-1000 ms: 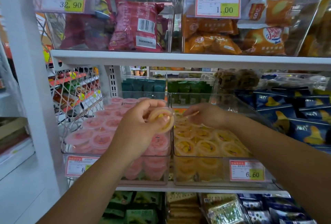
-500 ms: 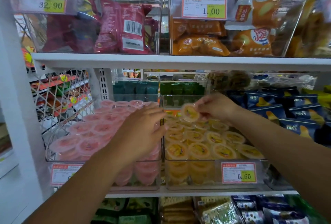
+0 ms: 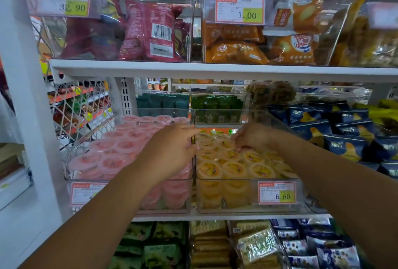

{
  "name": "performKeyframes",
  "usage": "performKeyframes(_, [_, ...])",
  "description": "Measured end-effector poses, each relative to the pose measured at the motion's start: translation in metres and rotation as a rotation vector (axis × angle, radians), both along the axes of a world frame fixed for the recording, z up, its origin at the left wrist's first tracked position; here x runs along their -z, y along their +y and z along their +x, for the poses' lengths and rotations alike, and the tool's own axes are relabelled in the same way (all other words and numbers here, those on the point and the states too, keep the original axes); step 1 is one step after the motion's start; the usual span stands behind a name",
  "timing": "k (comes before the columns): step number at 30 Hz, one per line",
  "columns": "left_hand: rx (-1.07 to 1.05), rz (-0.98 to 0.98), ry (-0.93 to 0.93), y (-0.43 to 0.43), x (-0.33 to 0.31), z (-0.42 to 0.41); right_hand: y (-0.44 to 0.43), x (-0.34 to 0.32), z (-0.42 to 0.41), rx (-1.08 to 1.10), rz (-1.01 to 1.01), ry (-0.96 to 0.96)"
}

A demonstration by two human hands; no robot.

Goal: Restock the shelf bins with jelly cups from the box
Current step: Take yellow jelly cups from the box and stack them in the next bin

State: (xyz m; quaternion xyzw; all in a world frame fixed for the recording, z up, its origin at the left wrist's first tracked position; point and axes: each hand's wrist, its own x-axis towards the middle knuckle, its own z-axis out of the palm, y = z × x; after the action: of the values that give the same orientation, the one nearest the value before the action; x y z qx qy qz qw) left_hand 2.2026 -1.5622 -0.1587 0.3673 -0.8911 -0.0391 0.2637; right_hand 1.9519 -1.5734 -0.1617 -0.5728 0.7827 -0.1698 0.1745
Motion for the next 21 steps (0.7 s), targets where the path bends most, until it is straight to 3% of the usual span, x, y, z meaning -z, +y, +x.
performKeyframes(2, [-0.003,-0.063,0.118,0.012,0.001,0.003,0.009,-0.003,-0.001,-0.021,-0.055,0.091])
performKeyframes(4, [0.015,-0.138,0.248,0.030,0.004,0.010,0.024,-0.008,0.003,-0.031,-0.220,0.055])
performKeyframes(7, [0.129,-0.173,0.327,0.058,0.025,0.024,0.067,-0.007,0.021,-0.019,-0.617,-0.166])
performKeyframes(9, [0.202,-0.099,0.328,0.073,0.055,0.035,0.108,0.004,0.039,-0.061,-0.729,-0.414])
performKeyframes(11, [0.223,0.089,0.308,0.085,0.098,0.043,0.153,0.028,0.058,-0.194,-0.577,-0.705])
performKeyframes(12, [0.215,0.213,0.250,0.092,0.126,0.047,0.173,0.046,0.064,-0.265,-0.404,-0.776])
performKeyframes(15, [0.132,0.494,-0.059,0.107,0.226,0.055,0.200,0.137,0.072,-0.383,0.256,-0.744])
performKeyframes(18, [0.083,0.717,-0.298,0.126,0.327,0.065,0.208,0.270,0.080,-0.214,0.599,-0.785])
performKeyframes(21, [0.038,0.994,-0.412,0.144,0.398,0.076,0.227,0.390,0.085,0.141,0.677,-0.869])
